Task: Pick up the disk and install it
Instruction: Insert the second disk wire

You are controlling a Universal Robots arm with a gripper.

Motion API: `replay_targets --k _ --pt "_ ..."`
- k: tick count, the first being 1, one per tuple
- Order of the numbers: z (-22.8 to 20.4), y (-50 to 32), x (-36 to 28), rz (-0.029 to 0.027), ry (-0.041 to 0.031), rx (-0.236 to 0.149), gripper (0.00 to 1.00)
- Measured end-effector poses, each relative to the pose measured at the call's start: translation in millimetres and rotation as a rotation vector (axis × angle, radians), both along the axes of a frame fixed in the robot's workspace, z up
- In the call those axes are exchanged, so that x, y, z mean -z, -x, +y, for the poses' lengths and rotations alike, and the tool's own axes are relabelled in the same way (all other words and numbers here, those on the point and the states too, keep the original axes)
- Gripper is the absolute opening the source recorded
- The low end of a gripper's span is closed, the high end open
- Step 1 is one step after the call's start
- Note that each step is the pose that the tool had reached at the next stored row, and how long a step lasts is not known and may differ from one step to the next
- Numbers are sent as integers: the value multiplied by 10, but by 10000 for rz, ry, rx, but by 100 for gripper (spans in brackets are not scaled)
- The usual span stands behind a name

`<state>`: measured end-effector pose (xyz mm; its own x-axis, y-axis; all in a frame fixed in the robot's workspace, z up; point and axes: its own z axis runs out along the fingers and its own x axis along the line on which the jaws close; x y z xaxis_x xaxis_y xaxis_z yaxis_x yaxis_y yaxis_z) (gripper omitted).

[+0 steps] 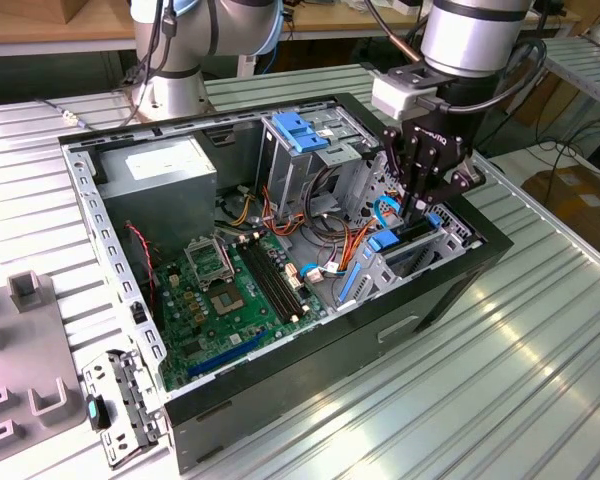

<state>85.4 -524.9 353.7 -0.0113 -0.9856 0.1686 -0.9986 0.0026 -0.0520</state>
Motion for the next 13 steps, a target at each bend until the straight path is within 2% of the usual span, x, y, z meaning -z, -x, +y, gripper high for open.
replay_targets --k 2,13 --pt "-2 6 1 -38 -37 0 16" --pt "-3 6 2 -39 -56 0 16"
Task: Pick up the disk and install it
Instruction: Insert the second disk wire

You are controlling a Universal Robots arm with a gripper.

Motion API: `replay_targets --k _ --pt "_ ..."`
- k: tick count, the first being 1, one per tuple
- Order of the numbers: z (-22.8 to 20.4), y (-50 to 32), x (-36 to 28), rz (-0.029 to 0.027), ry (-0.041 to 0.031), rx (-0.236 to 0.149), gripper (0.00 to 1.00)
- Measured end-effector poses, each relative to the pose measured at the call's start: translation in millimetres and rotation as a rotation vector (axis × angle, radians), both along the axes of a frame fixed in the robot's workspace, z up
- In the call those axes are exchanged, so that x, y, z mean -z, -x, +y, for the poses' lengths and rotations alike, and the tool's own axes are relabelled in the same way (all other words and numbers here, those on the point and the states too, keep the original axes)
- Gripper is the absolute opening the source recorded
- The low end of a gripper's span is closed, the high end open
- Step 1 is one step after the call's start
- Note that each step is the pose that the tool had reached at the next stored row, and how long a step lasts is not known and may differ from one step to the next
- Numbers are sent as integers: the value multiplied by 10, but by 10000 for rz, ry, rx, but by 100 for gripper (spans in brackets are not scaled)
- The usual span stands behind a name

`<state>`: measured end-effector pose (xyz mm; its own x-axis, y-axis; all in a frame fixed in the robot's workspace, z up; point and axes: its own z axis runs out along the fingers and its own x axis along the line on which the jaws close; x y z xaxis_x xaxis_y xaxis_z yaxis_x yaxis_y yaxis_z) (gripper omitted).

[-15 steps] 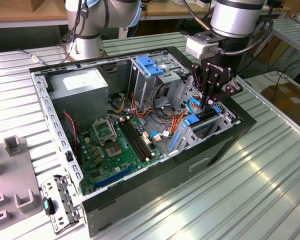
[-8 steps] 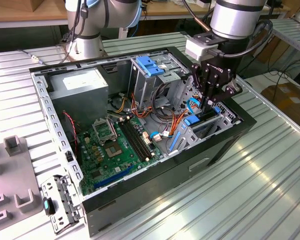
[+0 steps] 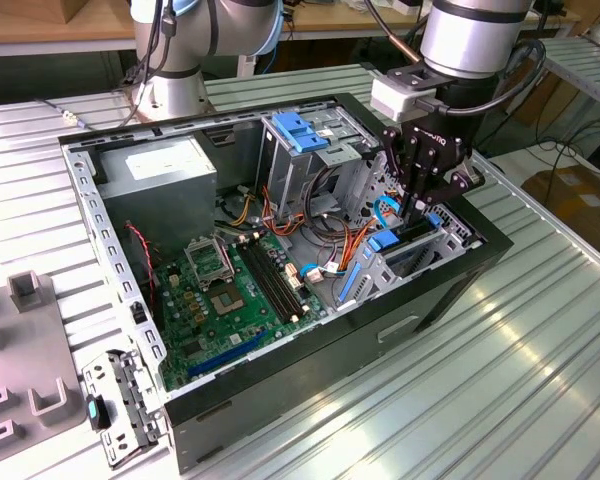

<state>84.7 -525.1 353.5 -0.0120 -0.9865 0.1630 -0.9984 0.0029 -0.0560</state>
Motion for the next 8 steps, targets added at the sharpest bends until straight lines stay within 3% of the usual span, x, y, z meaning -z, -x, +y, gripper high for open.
replay_targets --k 7,8 --pt "0 0 0 0 -6 0 16" --pt "-1 9 0 -65 -45 0 16"
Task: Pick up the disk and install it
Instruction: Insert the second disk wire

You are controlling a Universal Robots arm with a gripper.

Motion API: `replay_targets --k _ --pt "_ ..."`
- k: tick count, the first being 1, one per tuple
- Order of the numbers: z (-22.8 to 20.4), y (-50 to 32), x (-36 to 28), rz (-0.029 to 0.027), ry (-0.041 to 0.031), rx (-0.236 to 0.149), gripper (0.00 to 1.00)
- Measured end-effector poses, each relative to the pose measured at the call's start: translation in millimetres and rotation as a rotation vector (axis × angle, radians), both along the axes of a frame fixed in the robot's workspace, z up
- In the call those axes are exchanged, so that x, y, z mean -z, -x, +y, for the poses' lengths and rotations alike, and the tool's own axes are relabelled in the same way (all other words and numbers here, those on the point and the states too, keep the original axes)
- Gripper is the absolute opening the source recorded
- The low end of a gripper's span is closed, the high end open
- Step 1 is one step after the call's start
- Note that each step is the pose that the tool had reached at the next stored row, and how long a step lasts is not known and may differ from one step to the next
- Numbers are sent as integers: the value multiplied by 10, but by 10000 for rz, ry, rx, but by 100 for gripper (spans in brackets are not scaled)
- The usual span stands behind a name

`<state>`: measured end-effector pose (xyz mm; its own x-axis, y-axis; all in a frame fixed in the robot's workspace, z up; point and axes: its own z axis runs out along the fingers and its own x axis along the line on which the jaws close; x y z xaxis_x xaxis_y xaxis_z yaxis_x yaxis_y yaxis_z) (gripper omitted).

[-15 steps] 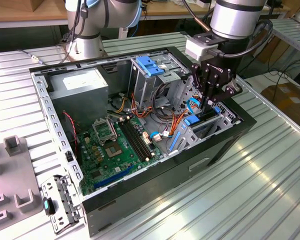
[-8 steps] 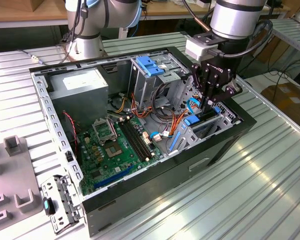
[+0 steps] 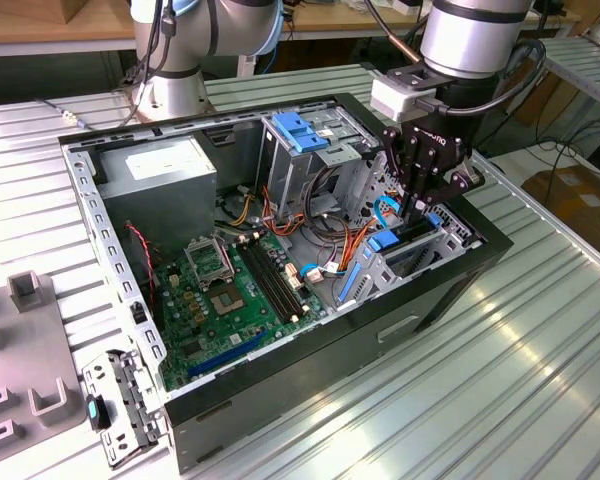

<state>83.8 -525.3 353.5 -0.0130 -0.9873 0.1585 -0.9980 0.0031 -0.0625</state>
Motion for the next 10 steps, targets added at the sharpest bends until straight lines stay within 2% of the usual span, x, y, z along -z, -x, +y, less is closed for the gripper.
replay_targets --k 1,2,3,4,5,7,10 --pt "-20 16 4 -190 -224 0 16" --pt "-40 19 6 -215 -354 0 16" --pt "-86 20 7 -219 -540 3 16" --pt "-153 19 11 -221 -883 6 16" --pt "-196 19 19 -221 -906 8 16" --pt "-202 18 22 -220 -967 8 16" --pt "-203 17 25 -221 -1126 9 16"
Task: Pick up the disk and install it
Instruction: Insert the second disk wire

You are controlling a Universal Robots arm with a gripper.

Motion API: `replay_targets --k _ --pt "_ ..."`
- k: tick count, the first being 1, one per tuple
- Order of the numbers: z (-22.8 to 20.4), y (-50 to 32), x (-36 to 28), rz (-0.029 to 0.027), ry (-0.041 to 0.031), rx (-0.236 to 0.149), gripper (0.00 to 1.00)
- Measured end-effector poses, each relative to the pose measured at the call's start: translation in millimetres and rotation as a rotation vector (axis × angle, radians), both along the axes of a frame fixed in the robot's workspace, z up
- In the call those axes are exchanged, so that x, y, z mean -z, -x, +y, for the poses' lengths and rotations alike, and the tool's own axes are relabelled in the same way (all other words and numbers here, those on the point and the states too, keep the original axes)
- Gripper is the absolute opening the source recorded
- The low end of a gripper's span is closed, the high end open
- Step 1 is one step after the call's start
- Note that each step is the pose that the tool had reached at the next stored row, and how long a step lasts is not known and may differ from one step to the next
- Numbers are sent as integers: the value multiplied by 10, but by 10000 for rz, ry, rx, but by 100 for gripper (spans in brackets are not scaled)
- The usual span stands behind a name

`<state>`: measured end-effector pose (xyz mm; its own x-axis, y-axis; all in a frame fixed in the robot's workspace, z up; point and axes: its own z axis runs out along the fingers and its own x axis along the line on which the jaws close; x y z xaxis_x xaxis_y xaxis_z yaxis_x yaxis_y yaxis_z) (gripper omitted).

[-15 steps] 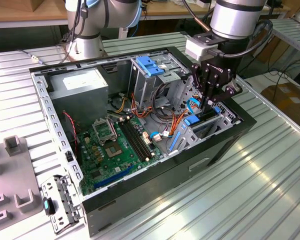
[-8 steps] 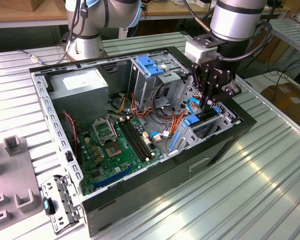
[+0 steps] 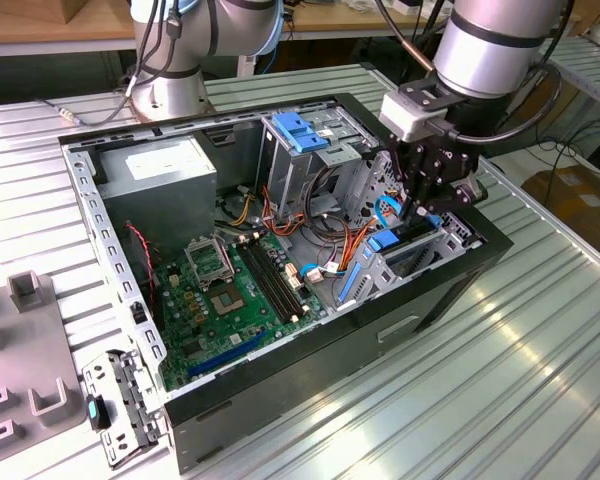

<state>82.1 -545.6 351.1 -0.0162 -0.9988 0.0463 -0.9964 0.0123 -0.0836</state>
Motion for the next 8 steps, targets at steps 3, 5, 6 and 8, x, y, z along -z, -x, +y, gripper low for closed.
replay_targets --k 3,5,6,8 --pt "-1 0 4 -1 -140 1 16" --pt "-1 0 5 0 -178 0 16" --pt "-2 0 9 0 -192 0 16" --pt "-8 -1 13 0 -191 0 16"
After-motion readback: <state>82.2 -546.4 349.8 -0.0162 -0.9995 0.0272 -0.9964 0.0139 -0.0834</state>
